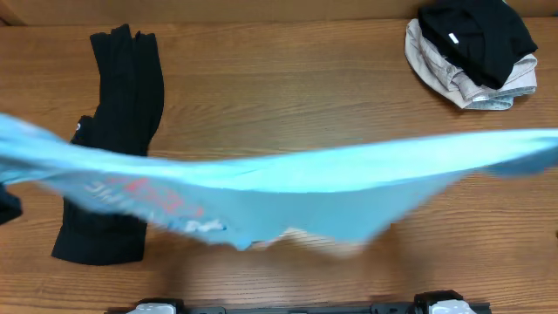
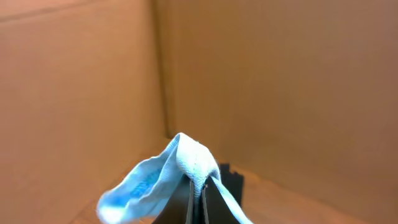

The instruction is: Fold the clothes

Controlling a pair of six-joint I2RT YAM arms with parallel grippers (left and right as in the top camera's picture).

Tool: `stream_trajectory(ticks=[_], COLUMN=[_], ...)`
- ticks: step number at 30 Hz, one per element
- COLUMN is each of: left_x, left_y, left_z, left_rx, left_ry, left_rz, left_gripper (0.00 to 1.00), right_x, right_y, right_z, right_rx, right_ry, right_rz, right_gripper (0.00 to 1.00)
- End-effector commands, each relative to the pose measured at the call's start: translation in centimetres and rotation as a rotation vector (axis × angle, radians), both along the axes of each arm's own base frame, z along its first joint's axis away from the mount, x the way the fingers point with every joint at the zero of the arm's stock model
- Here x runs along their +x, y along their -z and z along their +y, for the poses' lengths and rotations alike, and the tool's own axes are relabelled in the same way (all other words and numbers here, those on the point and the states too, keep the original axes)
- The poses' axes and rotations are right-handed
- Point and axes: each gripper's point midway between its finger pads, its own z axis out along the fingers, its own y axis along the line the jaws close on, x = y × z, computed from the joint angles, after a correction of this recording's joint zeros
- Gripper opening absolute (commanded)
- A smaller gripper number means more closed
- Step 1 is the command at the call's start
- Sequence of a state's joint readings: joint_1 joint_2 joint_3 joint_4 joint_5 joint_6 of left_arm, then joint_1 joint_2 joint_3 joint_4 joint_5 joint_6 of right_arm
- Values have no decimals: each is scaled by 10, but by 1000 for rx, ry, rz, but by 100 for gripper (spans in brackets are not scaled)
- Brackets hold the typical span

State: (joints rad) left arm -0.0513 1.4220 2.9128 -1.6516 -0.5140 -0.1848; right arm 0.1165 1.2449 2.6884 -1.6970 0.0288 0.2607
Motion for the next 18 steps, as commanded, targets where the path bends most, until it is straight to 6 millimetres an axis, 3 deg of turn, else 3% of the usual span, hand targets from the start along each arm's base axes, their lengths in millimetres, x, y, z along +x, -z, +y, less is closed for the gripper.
stream_trajectory(ticks=[1, 4, 9, 13, 14, 18], left_x=[7, 30, 91, 159, 191, 250], left_y=[-4, -6, 5, 19, 21, 14], left_z=[21, 20, 17, 14, 13, 0], left_rx=[-11, -12, 4, 48, 73, 126], left_ry=[-152, -151, -150, -141, -135, -54], left_rz=[-17, -19, 45, 98, 89, 21], left_gripper=[4, 4, 4, 4, 4, 4], right_x=[17, 42, 114, 189, 221, 274], right_y=[-1, 2, 20, 44, 52, 48], right_z=[-18, -17, -9, -3, 0, 0], right_rx=[-31, -62, -101, -174, -198, -222], right_ry=[111, 116, 107, 98, 96, 130], right_rz=[7, 36, 123, 188, 192, 118], right_gripper=[4, 4, 4, 4, 4, 4])
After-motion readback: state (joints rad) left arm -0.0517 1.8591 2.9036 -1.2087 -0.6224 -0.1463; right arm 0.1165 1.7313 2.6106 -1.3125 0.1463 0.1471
